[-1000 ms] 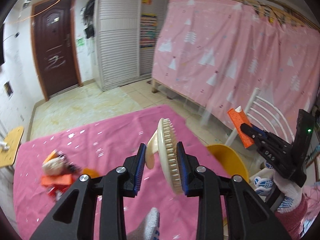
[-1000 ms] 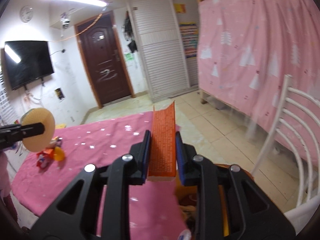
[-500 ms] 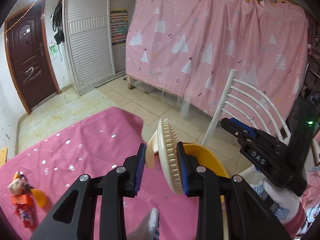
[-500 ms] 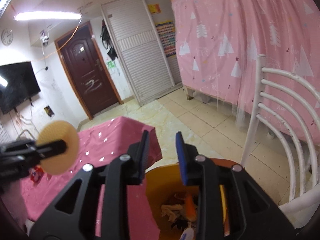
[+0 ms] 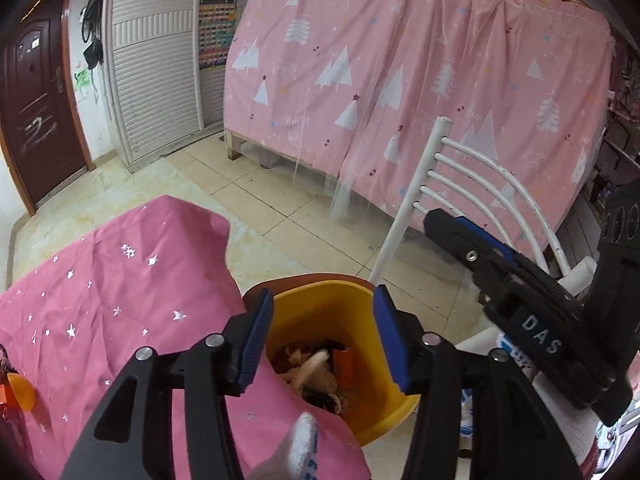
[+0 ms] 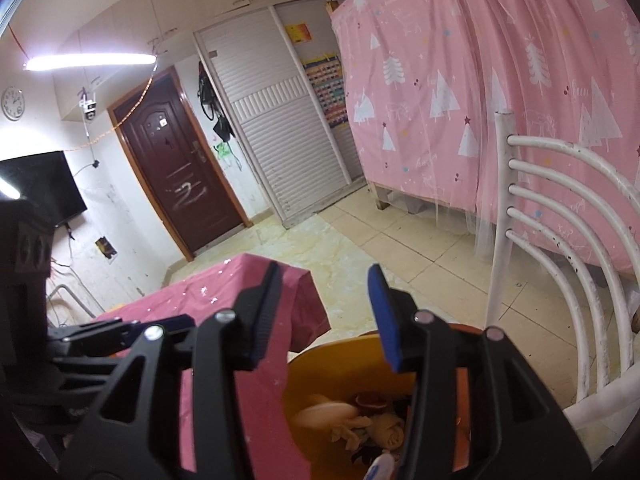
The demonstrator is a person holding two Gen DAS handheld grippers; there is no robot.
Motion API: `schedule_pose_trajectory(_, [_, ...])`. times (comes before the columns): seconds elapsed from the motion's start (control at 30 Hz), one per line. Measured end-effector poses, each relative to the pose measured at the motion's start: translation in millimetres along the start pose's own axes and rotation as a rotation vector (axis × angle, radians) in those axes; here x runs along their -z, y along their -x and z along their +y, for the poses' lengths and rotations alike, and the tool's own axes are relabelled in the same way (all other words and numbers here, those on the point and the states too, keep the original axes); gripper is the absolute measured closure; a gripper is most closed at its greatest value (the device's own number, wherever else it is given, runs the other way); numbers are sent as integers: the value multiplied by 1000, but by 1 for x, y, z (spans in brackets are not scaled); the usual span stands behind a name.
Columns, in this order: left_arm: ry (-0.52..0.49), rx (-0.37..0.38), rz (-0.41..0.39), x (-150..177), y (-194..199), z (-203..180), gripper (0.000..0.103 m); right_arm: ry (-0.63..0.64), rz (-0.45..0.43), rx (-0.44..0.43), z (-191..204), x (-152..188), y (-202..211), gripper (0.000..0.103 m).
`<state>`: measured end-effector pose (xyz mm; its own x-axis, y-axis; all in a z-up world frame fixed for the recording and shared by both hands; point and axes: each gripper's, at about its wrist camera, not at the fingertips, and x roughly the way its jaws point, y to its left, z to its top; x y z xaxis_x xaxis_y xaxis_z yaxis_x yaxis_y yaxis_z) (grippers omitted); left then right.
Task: Collect trash
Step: 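Move both tools back over the table toward the remaining items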
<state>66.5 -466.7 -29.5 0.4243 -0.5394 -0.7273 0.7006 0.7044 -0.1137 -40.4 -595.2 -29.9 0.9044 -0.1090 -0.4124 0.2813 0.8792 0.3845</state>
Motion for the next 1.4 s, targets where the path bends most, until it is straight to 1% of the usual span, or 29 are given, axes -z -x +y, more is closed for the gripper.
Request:
schedule_pose_trajectory(0.1, [24, -11, 8, 3, 1, 6, 59, 3, -1, -9, 3, 0, 0, 60])
schedule_pose_trajectory(0.2, [45, -15, -1, 7, 12, 14, 58, 15, -7, -15, 10, 2, 1, 59])
schedule_pose_trajectory(0.23, [53, -19, -5, 9, 16, 17, 56, 19, -9, -20, 14, 3, 2, 59])
schedule_pose_trajectory(0.33, [80, -26, -33, 11, 33, 29, 51, 44, -11, -35, 25, 4, 2, 59])
schedule_pose_trajectory(0.53, [127, -66, -80, 19, 68, 59, 49, 98, -3, -67, 54, 12, 1, 59])
schedule_pose_trajectory(0.63, [157, -93, -104, 24, 84, 78, 45, 121, 10, -89, 68, 16, -1, 59])
schedule_pose_trajectory(0.87, [237, -133, -134, 29, 106, 129, 45, 155, 87, -145, 104, 32, -21, 59])
schedule_pose_trajectory(0.93, [251, -162, -152, 30, 113, 142, 45, 171, 99, -155, 114, 35, -24, 57])
schedule_pose_trajectory(0.97, [254, -179, -163, 31, 116, 148, 45, 179, 105, -161, 119, 36, -25, 52])
schedule_pose_trajectory(1.03, [260, -218, -182, 33, 125, 161, 45, 203, 119, -177, 133, 38, -29, 46])
schedule_pose_trajectory(1.2, [297, -295, -196, 41, 141, 202, 45, 271, 162, -222, 171, 47, -40, 46])
schedule_pose_trajectory(1.33, [343, -349, -190, 50, 152, 238, 45, 328, 208, -260, 201, 60, -53, 44])
schedule_pose_trajectory(1.4, [342, -380, -179, 53, 156, 252, 45, 349, 230, -276, 214, 65, -58, 43])
